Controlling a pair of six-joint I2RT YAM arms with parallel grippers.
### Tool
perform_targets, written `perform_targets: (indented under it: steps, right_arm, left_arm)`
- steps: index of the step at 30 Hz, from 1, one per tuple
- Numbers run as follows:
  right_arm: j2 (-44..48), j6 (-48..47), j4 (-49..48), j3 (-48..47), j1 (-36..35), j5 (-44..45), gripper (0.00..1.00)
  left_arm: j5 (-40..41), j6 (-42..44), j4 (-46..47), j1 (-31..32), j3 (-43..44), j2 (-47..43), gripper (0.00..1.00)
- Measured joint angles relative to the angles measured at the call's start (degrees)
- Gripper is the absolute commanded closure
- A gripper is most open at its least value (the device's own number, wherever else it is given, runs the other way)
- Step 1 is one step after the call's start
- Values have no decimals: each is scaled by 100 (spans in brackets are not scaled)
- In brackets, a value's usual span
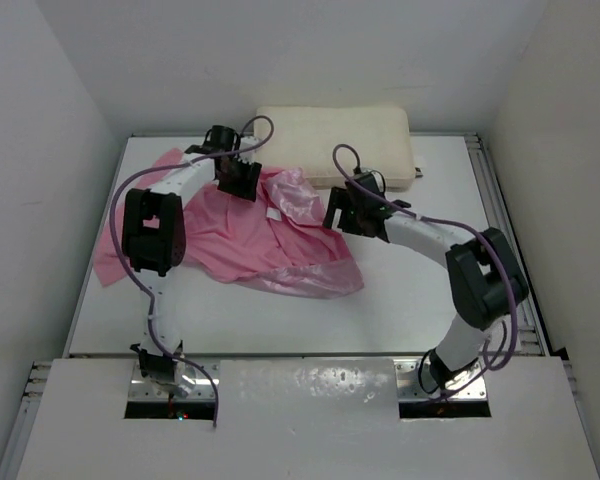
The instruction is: Put the pillow into the pillowcase
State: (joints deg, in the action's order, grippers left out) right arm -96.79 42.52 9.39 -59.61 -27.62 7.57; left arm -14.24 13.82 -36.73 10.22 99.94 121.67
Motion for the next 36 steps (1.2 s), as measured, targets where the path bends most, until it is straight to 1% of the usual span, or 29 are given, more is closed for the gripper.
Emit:
perform_targets:
  steps: [1, 4, 7, 9, 12, 13, 15, 16, 20, 21, 22, 23, 24, 25, 26, 27, 29, 30, 33, 36]
  right_arm:
    - [-186, 9, -9, -111, -4, -42, 15]
    - [-686, 90, 11, -424, -39, -133, 17]
    - [-1043, 199, 13, -599, -68, -175, 26]
    - [-1163, 291, 55, -603, -68, -186, 42]
    - [-1202, 424, 122, -595, -66, -214, 72]
    - [-1202, 479, 114, -588, -61, -223, 87]
    - [-1202, 588, 68, -555, -35, -256, 98]
    - [-1200, 647, 48, -529, -24, -284, 100]
    - [-1150, 743, 7, -348, 24, -448, 100]
    - [-1113, 739, 9, -308, 35, -485, 100]
    - [-1060, 715, 17, -273, 48, -520, 99]
    - [-1001, 691, 33, -256, 55, -535, 82]
    - [-911, 643, 61, -245, 63, -562, 69]
    - [-833, 627, 81, -243, 72, -570, 58]
    - [-713, 546, 111, -243, 107, -610, 35]
    - [-601, 533, 118, -243, 136, -651, 29]
    - [-352, 442, 94, -243, 278, -710, 18]
    - [-289, 472, 70, -243, 343, -723, 17]
    - [-85, 730, -144, -264, 935, -667, 11]
    - [-210, 1200, -367, -402, 1469, -505, 10]
  left_arm:
    - [-22, -52, -11, 11, 0, 111, 45]
    - [-66, -201, 17, 52, -26, 234, 45]
    - [-142, -365, 227, 114, -26, 232, 45]
    - [-195, -466, 334, 160, -26, 234, 46]
    - [-315, -529, 457, 232, -26, 232, 47]
    - [-350, -535, 487, 258, -33, 232, 47]
    - [-361, -555, 608, 297, -66, 232, 47]
    - [-339, -581, 649, 302, -83, 232, 49]
    - [-61, -756, 785, 332, -63, 317, 55]
    - [4, -800, 815, 332, -13, 398, 63]
    - [33, -844, 837, 337, 35, 481, 68]
    - [63, -887, 872, 345, 92, 590, 76]
    - [85, -938, 916, 352, 125, 695, 93]
    - [98, -988, 940, 352, 129, 776, 100]
    - [120, -999, 931, 354, 129, 846, 100]
    - [133, -990, 911, 358, 129, 883, 100]
    - [188, -951, 826, 358, 129, 881, 100]
    - [232, -901, 798, 356, 129, 855, 100]
    - [568, -577, 658, 323, -31, 573, 100]
    - [911, -203, 269, 297, -116, 157, 100]
